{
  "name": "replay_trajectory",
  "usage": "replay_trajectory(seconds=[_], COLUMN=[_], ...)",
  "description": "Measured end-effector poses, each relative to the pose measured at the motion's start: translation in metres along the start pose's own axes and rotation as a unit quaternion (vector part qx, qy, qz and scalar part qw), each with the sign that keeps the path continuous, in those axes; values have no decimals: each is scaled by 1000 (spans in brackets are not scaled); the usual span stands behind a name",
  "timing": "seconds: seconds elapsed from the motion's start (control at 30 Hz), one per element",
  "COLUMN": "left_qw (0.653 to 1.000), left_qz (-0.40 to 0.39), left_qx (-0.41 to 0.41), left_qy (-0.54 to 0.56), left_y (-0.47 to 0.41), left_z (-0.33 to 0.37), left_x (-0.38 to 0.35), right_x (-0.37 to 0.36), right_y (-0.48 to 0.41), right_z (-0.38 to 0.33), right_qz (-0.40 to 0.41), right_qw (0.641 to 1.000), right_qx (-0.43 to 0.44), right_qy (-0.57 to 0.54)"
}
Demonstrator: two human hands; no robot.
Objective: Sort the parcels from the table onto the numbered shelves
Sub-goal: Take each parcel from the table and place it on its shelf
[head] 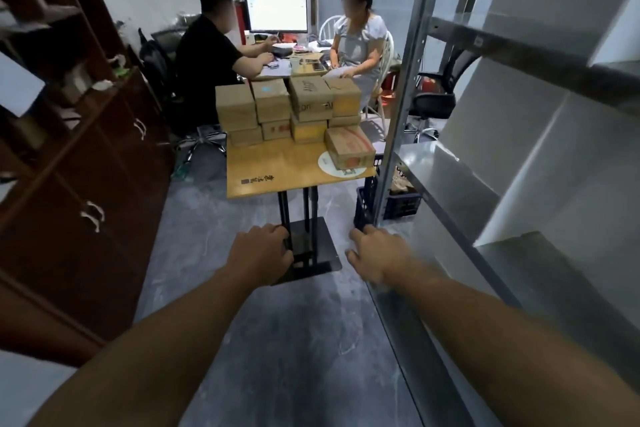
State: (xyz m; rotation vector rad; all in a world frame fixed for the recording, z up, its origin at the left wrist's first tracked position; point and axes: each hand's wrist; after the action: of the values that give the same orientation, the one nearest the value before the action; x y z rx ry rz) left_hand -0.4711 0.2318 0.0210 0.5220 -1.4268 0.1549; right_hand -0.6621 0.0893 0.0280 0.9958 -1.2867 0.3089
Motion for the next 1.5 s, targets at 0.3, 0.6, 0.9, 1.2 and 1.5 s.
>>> replay_trajectory(seconds=[0.3, 0.6, 0.9, 1.2, 1.5], left_qw=[999, 994, 988, 982, 973], left_qz=[-35, -69, -103, -154, -182], left_qx=[-15, -83, -114, -103, -103], left_qy=[-10, 29, 28, 45, 97], left_y=[-141, -300, -418, -531, -586], left_z=[-50, -78, -62, -29, -10], left_x=[16, 57, 73, 74, 56], right_x=[46, 100, 127, 153, 147], right_y=[-135, -259, -349, -457, -520], right_z=[12, 37, 77, 146, 180], right_qz=[-15, 3, 5, 14, -19], right_qw=[1000, 996, 991, 981, 950], right_qx=[-20, -75, -109, -132, -177], right_qy=[11, -56, -80, -142, -256])
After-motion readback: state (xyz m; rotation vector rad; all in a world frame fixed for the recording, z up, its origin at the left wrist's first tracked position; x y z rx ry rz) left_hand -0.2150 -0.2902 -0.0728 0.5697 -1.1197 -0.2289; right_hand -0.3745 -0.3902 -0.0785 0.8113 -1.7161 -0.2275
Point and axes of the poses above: each hand's wrist, its own y-axis away from the middle knuckle, its own x-axis out of the back of the hand, z = x × y, and after that the axes turned 15 degrees about -z, right-handed
